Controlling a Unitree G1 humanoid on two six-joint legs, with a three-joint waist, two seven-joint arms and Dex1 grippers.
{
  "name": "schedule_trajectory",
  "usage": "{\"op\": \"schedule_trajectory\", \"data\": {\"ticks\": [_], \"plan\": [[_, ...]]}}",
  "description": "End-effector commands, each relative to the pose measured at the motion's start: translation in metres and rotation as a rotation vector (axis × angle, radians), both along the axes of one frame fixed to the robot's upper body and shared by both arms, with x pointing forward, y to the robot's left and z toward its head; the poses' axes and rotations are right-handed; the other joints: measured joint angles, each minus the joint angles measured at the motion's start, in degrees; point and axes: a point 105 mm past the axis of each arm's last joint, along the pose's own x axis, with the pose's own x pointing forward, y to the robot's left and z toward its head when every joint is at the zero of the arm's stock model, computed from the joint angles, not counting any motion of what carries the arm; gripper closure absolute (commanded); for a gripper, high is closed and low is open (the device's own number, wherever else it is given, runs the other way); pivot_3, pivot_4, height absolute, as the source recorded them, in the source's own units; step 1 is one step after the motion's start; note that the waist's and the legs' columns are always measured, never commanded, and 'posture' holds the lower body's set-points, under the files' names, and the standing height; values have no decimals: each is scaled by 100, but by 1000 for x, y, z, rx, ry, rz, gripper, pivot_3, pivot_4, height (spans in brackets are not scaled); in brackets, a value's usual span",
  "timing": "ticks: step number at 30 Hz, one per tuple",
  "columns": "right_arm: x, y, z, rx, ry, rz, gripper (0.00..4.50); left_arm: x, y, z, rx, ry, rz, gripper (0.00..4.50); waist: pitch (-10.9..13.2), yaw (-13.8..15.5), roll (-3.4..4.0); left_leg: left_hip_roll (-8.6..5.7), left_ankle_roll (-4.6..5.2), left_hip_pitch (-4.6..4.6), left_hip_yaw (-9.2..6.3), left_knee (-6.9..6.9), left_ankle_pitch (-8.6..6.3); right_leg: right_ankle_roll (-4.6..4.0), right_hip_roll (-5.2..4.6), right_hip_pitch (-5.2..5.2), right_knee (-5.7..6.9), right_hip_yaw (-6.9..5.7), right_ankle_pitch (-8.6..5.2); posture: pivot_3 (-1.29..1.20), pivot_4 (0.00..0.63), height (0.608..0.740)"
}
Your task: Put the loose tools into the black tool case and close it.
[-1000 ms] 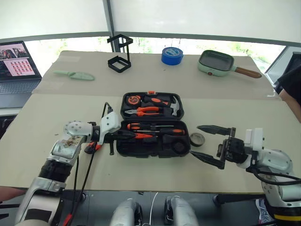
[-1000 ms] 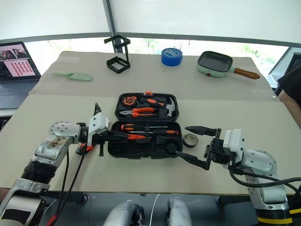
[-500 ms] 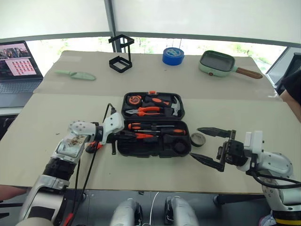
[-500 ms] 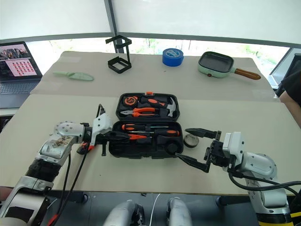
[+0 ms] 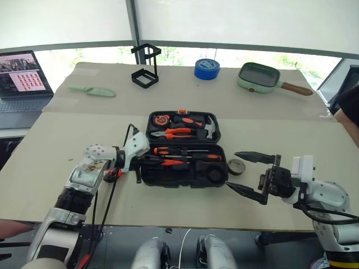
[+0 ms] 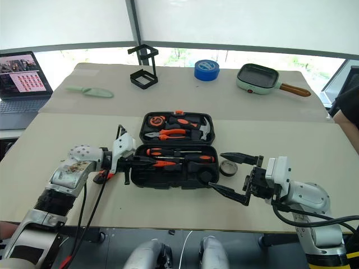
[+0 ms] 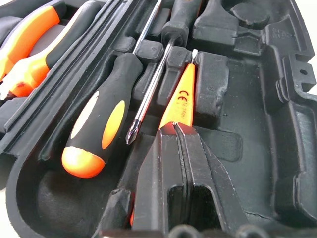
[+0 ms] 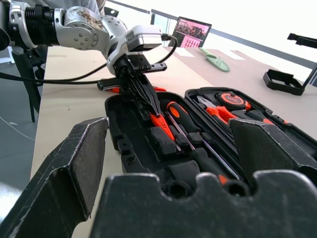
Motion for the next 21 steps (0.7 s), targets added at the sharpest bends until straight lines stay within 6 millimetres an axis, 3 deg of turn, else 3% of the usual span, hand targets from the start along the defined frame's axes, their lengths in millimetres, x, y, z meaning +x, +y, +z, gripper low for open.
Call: {"op": "schedule_trajectory", "data": {"ticks": [1,2,4,6,9,12,15,18,21], "plan": [[-1,-4,12,1,-52,-13,0,-7,21,42,-186,-137,50,4454,0,-5,0,1,-2,-4,-3,-1,1,-15,-1,-3,0,-2,8,0,150,740],[-1,-6,12,1,-56,-17,0,-14,32,45,-207,-138,76,4454,1,-2,0,1,-3,-7,-5,-1,2,-35,-2,-6,0,-3,20,0,150,740],[-1,-7,12,2,-60,-20,0,-26,56,54,-244,-205,146,3947,1,-30,1,0,-4,-12,-9,-1,2,-38,-4,-9,0,-5,21,0,150,740],[-2,-9,11,-2,-61,-15,0,-37,82,50,-239,-214,251,3441,2,-14,2,1,-9,-7,-12,-5,-1,-38,-5,-4,-5,-4,20,0,150,740],[-5,-8,7,-13,-41,20,0,-72,151,33,-183,-237,543,2327,3,-44,6,0,-34,-1,-13,-15,-17,-26,-6,2,-26,-4,13,0,150,740],[-4,-7,7,-6,-50,31,0,-101,193,21,-148,-241,733,1188,5,-55,4,6,-40,-4,-17,-22,-23,1,-3,5,-47,-12,-2,0,150,740],[-3,-5,5,-13,-57,46,0,-122,219,11,-107,-222,850,55,8,75,9,4,-48,0,-29,-20,-41,1,-7,0,-67,-22,-4,0,150,740],[-3,-3,3,-3,-45,73,0,-148,245,-2,-72,-174,1001,14,7,136,7,0,-13,-1,-31,-20,-64,-15,-12,2,-75,-21,-15,0,150,740],[-8,1,-4,-33,-25,124,0,-155,241,-7,-54,-129,1026,14,6,139,5,1,-15,-2,-26,-21,-65,-14,-12,1,-81,-20,-14,0,150,740]]}}
